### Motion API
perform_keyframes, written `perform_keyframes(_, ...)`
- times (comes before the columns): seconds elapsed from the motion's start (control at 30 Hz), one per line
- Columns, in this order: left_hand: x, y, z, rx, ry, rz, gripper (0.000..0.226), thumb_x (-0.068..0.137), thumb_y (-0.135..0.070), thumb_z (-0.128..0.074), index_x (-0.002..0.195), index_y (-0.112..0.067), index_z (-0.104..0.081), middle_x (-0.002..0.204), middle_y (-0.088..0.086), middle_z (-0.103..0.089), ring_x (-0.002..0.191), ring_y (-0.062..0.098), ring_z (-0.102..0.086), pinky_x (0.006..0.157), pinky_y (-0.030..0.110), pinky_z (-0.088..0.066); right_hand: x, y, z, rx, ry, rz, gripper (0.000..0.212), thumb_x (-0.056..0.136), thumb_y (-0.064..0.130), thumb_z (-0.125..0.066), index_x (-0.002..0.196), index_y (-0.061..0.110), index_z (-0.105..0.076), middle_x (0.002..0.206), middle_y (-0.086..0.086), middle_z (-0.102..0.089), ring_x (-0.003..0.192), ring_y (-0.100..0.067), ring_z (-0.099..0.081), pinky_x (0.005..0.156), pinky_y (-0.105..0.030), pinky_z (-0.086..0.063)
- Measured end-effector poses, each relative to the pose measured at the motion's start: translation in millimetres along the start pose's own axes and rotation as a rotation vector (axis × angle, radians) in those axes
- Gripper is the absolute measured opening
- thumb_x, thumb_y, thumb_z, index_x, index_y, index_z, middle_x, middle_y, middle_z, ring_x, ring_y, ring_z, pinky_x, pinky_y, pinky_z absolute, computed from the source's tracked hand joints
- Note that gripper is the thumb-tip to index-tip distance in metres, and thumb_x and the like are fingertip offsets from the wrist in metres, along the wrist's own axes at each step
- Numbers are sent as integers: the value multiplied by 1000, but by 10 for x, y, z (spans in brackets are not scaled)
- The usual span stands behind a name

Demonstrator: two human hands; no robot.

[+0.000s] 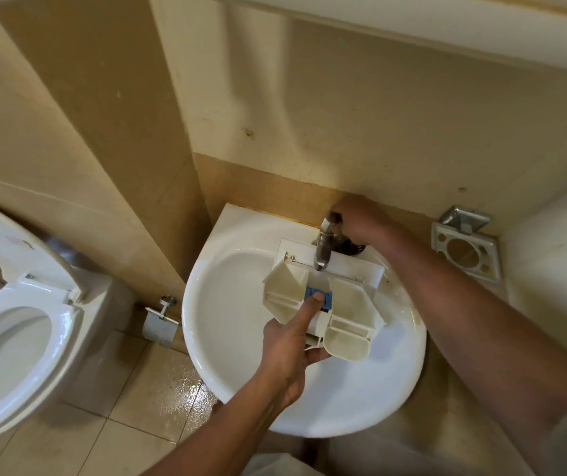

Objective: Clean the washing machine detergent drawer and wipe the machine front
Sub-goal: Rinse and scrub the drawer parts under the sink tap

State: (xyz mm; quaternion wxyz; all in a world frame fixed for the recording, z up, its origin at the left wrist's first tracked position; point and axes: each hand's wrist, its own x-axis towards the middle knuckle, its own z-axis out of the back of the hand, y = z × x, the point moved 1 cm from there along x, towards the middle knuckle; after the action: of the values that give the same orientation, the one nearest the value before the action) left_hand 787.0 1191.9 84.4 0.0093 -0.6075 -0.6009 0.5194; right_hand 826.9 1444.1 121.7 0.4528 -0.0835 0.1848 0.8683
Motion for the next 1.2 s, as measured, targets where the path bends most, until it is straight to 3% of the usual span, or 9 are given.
perform_keyframes(0.33, 22, -63, -81, 0, 3, -30, 44, 76, -40, -84, 114, -24, -69, 103, 11, -79, 93, 29, -77, 72, 47, -63, 26, -67, -59, 23, -28, 31, 14, 93, 4, -62, 99, 15, -68, 113, -5, -68, 104, -23, -63, 81, -27, -41)
perform_keyframes(0.53, 34, -27, -57, 20, 6, -15, 40, 80, -34, -83, 116, -26, -67, 102, 9, -79, 92, 27, -77, 71, 46, -63, 50, -87, -83, 5, -48, 23, 16, 94, 7, -61, 105, 13, -70, 113, -5, -68, 94, -18, -59, 80, -28, -41)
perform_keyframes(0.73, -2, 124, 340, 111, -1, 116, 60, 66, -24, -81, 124, -20, -65, 106, 12, -77, 98, 31, -73, 72, 45, -62, 51, -102, -97, 22, -68, 19, 19, 94, 5, -60, 106, 15, -70, 117, -3, -67, 98, -18, -59, 80, -24, -36)
perform_keyframes(0.93, 50, 181, 882, -108, 75, 346, 56, 73, 2, -77, 125, -7, -59, 116, 22, -72, 104, 40, -71, 76, 55, -62, 45, -102, -121, 28, -78, 19, 19, 96, 6, -59, 111, 12, -70, 124, -5, -65, 113, -21, -59, 83, -20, -33)
perform_keyframes(1.1, 141, 225, 991, -185, 120, 440, 54, 68, 8, -70, 119, -2, -59, 119, 28, -68, 101, 42, -70, 90, 62, -55, 19, -61, -158, 21, -96, -46, 17, 97, 8, -58, 109, 11, -70, 119, -7, -66, 110, -25, -61, 88, -27, -42)
perform_keyframes(1.2, 186, 288, 1040, -233, 145, 450, 50, 70, 15, -66, 116, -2, -59, 117, 29, -69, 104, 44, -70, 93, 66, -50, -3, -10, -245, 47, -144, -130, 9, 97, 11, -57, 99, 12, -65, 112, -8, -67, 101, -25, -63, 78, -27, -41)
